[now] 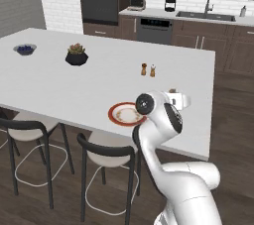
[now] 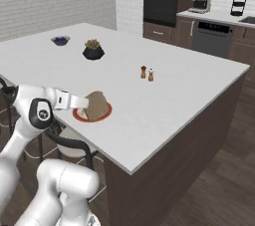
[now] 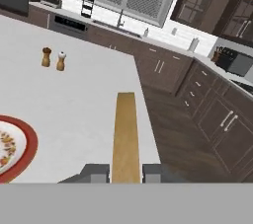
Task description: Start the toaster. Once the lever pops up, take the bread to the plate on the dining counter.
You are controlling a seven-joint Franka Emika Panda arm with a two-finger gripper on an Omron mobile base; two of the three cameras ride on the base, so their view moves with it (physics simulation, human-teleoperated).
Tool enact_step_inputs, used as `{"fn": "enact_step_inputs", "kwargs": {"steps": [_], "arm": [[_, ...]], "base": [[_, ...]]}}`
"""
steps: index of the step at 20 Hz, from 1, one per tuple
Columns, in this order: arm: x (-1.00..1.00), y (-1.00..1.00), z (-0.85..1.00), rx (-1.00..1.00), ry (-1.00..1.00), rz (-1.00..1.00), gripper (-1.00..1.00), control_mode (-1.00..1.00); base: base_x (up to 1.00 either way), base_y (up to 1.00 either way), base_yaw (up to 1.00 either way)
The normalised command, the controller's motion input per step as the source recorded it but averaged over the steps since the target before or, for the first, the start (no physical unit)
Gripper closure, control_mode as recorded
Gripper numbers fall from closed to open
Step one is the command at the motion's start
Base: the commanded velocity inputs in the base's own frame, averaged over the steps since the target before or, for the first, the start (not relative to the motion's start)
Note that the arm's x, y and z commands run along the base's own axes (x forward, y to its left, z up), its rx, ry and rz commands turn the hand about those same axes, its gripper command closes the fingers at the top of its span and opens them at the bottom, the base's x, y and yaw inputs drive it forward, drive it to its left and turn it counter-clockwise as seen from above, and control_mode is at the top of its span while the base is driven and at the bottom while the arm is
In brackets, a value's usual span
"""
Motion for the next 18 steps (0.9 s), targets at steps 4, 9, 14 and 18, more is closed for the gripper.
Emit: {"fn": "enact_step_inputs", "kwargs": {"steps": [4,9,14,18], "arm": [[0.53,0.49,0.10,0.00,0.14,-0.05,1.00,-1.00],[0.55,0.43,0.00,0.00,0.27,-0.01,1.00,-1.00],[0.59,0.37,-0.04,-0.03,0.13,-0.09,1.00,-1.00],[0.66,0.27,-0.26,-0.05,0.04,-0.14,1.00,-1.00]], "base": [[0.00,0.00,0.00],[0.00,0.00,0.00],[0.00,0.00,0.00],[0.00,0.00,0.00]]}}
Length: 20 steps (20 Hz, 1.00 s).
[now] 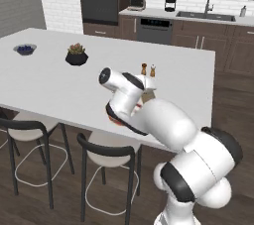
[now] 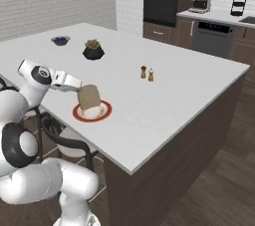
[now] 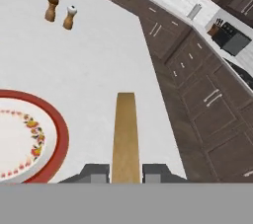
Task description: Start the toaster. Once the lever pops up, take the bread to the plate on the dining counter.
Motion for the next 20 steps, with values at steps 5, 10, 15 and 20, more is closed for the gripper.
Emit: {"fn": "enact_step_inputs", "kwargs": {"steps": [5,10,15,20], "arm": [[0.69,0.16,-0.42,-0.03,0.10,-0.15,1.00,-1.00],[0.71,0.14,-0.42,0.00,0.18,-0.10,1.00,-1.00],[0.37,0.14,-0.37,0.00,0.16,-0.06,1.00,-1.00],[0.03,0.10,-0.39,0.00,0.06,-0.04,1.00,-1.00]], "base": [[0.00,0.00,0.00],[0.00,0.00,0.00],[0.00,0.00,0.00],[0.00,0.00,0.00]]}}
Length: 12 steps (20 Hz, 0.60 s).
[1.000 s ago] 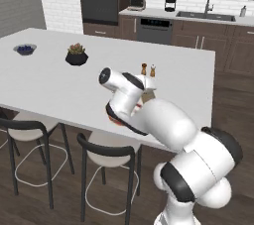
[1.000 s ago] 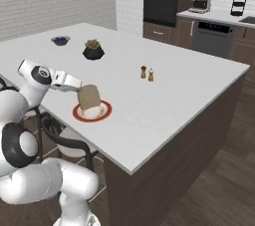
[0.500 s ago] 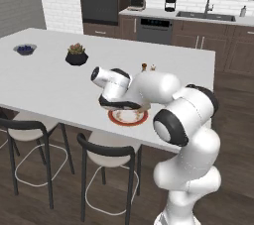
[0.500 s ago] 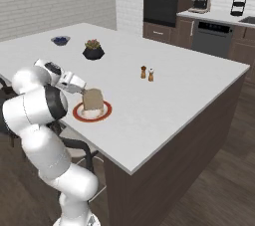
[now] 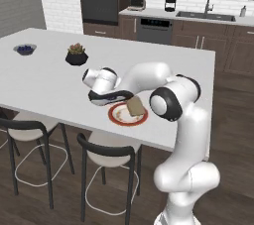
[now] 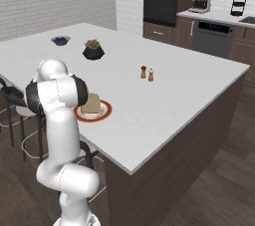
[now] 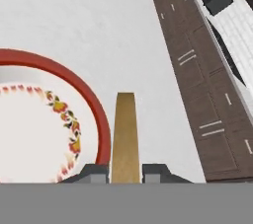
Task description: Start the toaster. Once the lever pops up, take the bread to the plate on the dining counter.
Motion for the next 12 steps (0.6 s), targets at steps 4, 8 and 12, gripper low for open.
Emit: {"fn": "enact_step_inputs", "kwargs": {"steps": [4,8,12], "arm": [[0.04,0.00,-0.48,0.00,0.04,-0.03,1.00,-1.00],[0.15,0.00,-0.44,0.00,0.01,-0.03,1.00,-1.00],[0.20,0.00,-0.28,0.00,0.00,-0.03,1.00,-1.00]], "base": [[0.00,0.00,0.00],[0.00,0.00,0.00],[0.00,0.00,0.00]]}}
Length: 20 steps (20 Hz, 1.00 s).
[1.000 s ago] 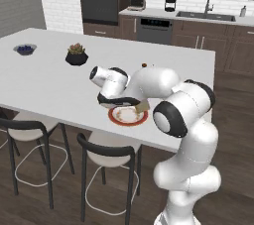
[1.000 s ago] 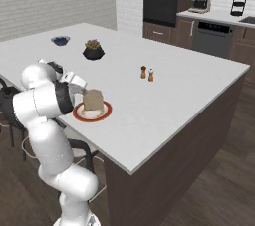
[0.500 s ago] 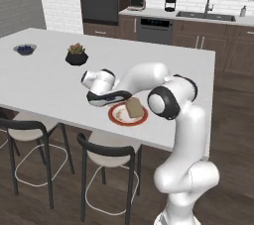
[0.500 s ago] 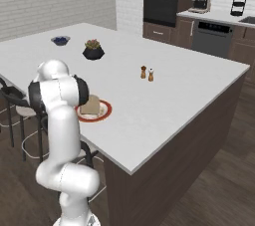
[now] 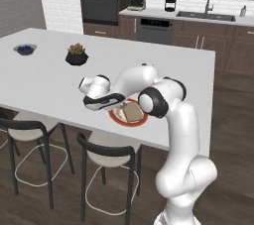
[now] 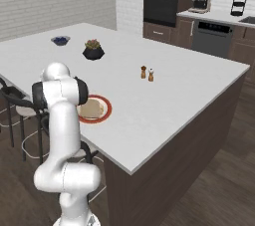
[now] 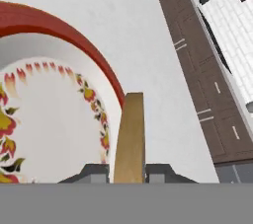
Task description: Start the toaster. Once the lever pops up, take the bread to the plate on the dining counter.
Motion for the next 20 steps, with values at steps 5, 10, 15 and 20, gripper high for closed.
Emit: {"fn": "enact_step_inputs", "kwargs": {"steps": [5,10,15,20], "arm": [[0.02,0.00,0.00,0.07,-0.10,-0.01,-1.00,-1.00],[0.00,0.00,0.07,0.18,-0.17,0.00,-1.00,-1.00],[0.00,0.03,0.09,0.20,-0.21,0.00,-1.00,-1.00],[0.00,0.23,0.27,0.21,-0.30,0.00,-1.00,-1.00]], "base": [[0.00,0.00,0.00],[0.00,0.00,0.00],[0.00,0.00,0.00],[0.00,0.00,0.00]]}}
